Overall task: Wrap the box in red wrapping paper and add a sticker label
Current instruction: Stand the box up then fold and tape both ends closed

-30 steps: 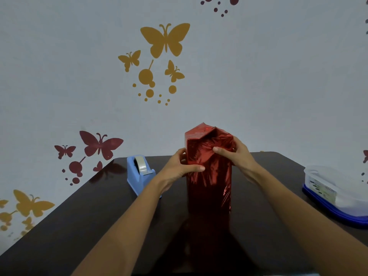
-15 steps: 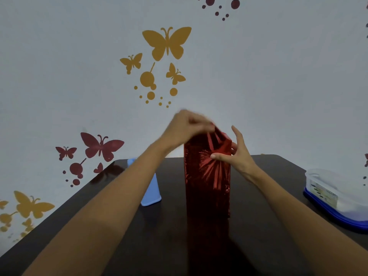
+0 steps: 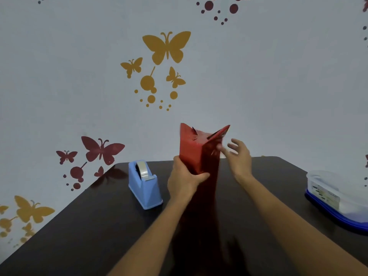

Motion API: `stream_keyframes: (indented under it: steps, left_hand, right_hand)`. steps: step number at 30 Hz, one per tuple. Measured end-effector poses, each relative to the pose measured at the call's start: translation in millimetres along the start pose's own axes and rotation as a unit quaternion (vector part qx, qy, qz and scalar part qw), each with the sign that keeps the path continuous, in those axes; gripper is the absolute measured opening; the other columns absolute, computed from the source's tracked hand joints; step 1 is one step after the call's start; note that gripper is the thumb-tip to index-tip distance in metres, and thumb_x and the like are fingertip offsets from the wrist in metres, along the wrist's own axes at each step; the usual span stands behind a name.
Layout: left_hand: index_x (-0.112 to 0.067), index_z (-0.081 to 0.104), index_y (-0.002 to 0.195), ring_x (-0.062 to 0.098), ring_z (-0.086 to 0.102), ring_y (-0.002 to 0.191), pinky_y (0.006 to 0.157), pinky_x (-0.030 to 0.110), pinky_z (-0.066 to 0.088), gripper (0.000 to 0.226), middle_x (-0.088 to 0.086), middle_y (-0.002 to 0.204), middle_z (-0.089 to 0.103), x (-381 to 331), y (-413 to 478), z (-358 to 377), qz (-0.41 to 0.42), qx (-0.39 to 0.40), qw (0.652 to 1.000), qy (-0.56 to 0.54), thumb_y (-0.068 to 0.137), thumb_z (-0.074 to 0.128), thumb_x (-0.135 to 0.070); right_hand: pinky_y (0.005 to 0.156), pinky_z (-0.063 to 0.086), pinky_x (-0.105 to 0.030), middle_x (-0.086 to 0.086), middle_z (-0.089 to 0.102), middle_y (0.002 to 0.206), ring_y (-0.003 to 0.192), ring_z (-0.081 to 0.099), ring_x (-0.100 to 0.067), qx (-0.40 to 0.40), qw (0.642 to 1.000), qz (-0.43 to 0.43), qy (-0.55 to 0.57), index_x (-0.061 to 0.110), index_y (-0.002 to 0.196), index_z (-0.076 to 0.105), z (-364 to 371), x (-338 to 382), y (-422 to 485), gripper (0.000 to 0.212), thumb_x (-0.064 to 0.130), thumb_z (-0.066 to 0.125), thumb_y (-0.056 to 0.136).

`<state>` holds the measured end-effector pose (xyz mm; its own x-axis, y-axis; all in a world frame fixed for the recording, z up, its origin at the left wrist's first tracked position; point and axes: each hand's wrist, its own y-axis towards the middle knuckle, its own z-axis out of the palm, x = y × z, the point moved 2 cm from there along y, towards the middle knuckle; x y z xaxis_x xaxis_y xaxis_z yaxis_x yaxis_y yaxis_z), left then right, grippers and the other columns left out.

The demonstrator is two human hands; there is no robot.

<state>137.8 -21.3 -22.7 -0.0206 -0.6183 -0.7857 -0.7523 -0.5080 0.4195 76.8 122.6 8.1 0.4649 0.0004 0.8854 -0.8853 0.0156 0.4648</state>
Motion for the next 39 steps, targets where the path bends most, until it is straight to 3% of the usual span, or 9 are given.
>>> stream_keyframes:
  steps: [5,9,12,15,18,21,28,34,39]
  left_hand:
    - [-0.014,0.003,0.15,0.028,0.031,0.131,0.105,0.045,0.036,0.107,0.01,0.147,0.026,-10.7,-27.0,32.9,0.128,-0.006,0.981,0.144,0.075,0.075,-0.039]
    - [-0.024,0.028,0.146,0.013,0.041,0.123,0.105,0.041,0.041,0.074,-0.002,0.137,0.038,0.5,-27.8,22.8,0.182,0.107,0.975,-0.074,0.084,0.066,-0.01]
    - [-0.022,0.038,0.135,0.012,0.045,0.109,0.096,0.036,0.046,0.077,-0.007,0.127,0.04,-2.8,-5.3,-26.6,0.191,-0.022,0.969,-0.153,0.071,0.081,-0.022]
    - [-0.033,0.034,0.138,0.011,0.043,0.107,0.094,0.028,0.043,0.092,-0.007,0.132,0.041,-36.8,17.8,-67.9,0.272,0.059,0.957,-0.084,0.061,0.085,-0.031]
    - [-0.014,0.072,0.101,0.014,0.064,0.085,0.079,0.035,0.054,0.032,0.002,0.09,0.073,-86.4,33.6,-86.4,0.305,0.189,0.931,-0.069,0.07,0.08,-0.016]
    - [-0.008,0.073,0.081,0.005,0.065,0.063,0.063,0.018,0.049,0.003,-0.006,0.069,0.071,-122.8,51.8,-108.6,0.297,0.142,0.934,-0.14,0.081,0.07,-0.007]
    - [-0.024,0.057,0.121,0.002,0.064,0.099,0.087,0.021,0.051,0.068,-0.007,0.107,0.067,-74.4,36.9,-119.1,0.254,0.106,0.943,-0.188,0.067,0.065,-0.064]
    - [-0.016,0.055,0.125,0.009,0.067,0.097,0.09,0.028,0.053,0.071,-0.001,0.11,0.066,-13.2,11.7,-74.8,0.139,0.039,0.951,-0.273,0.06,0.078,-0.034]
    - [-0.015,0.059,0.103,0.013,0.067,0.095,0.077,0.023,0.055,0.035,-0.002,0.105,0.065,-19.7,1.0,-55.9,0.156,-0.078,0.931,-0.322,0.074,0.078,-0.015]
  right_hand:
    - [0.094,0.047,-0.038,-0.001,0.054,0.124,0.112,0.055,-0.021,0.123,0.992,0.026,-0.001,0.018,0.136,0.039,25.4,23.6,-6.3,0.091,0.065,0.069,0.064]
    - [0.095,0.043,-0.033,-0.009,0.043,0.136,0.117,0.051,-0.022,0.084,0.994,0.002,-0.072,0.027,0.148,0.0,7.8,15.9,0.9,0.118,0.023,0.084,0.066]
    - [0.083,0.049,-0.025,-0.008,0.053,0.129,0.099,0.06,-0.01,0.205,0.978,0.025,-0.009,0.033,0.148,-0.006,-12.0,12.1,9.7,0.116,0.0,0.076,0.072]
    - [0.091,0.048,-0.031,0.005,0.051,0.128,0.115,0.055,-0.016,0.323,0.945,0.053,0.0,0.041,0.147,-0.003,-20.5,17.9,11.7,0.11,-0.007,0.067,0.077]
    - [0.077,0.051,-0.021,0.015,0.049,0.119,0.107,0.056,-0.004,0.358,0.932,0.051,-0.02,0.038,0.148,0.003,-20.0,23.6,9.8,0.1,-0.008,0.062,0.082]
    - [0.071,0.049,-0.015,0.014,0.047,0.119,0.096,0.053,0.004,0.357,0.932,0.054,-0.034,0.037,0.148,0.004,-19.6,24.1,9.4,0.096,-0.007,0.06,0.084]
    - [0.098,0.041,-0.033,0.019,0.037,0.136,0.125,0.042,-0.011,0.365,0.93,0.026,-0.028,0.042,0.148,0.004,-17.4,21.0,6.4,0.096,0.001,0.063,0.084]
    - [0.102,0.02,-0.012,0.017,0.035,0.146,0.134,0.027,0.004,0.204,0.962,-0.17,-0.067,0.034,0.133,0.05,-9.8,55.1,-10.8,0.061,0.05,0.065,0.076]
    - [0.073,0.036,-0.002,0.029,0.06,0.08,0.084,0.054,0.018,0.166,0.944,-0.253,-0.13,0.039,0.08,0.063,7.9,89.3,-15.6,0.005,0.039,0.067,0.082]
